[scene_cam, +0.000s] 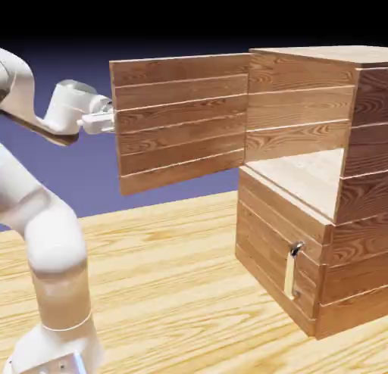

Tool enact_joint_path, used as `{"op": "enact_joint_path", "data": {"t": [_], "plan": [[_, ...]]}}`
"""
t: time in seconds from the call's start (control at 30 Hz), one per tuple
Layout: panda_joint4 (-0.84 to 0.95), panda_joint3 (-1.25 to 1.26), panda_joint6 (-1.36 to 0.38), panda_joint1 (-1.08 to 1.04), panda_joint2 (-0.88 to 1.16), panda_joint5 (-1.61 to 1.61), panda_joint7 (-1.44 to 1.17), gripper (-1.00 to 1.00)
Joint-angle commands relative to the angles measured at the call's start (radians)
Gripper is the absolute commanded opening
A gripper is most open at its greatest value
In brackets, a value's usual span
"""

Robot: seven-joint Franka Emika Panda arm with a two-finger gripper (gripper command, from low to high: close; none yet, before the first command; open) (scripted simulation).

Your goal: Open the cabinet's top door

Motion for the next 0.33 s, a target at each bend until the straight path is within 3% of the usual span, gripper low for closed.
{"op": "enact_joint_path", "data": {"t": [0.0, 0.3], "plan": [[0.025, 0.036, -0.020, -0.036, 0.016, 0.005, 0.009, -1.00], [0.193, 0.324, -0.117, -0.363, 0.023, 0.065, 0.014, -1.00]]}}
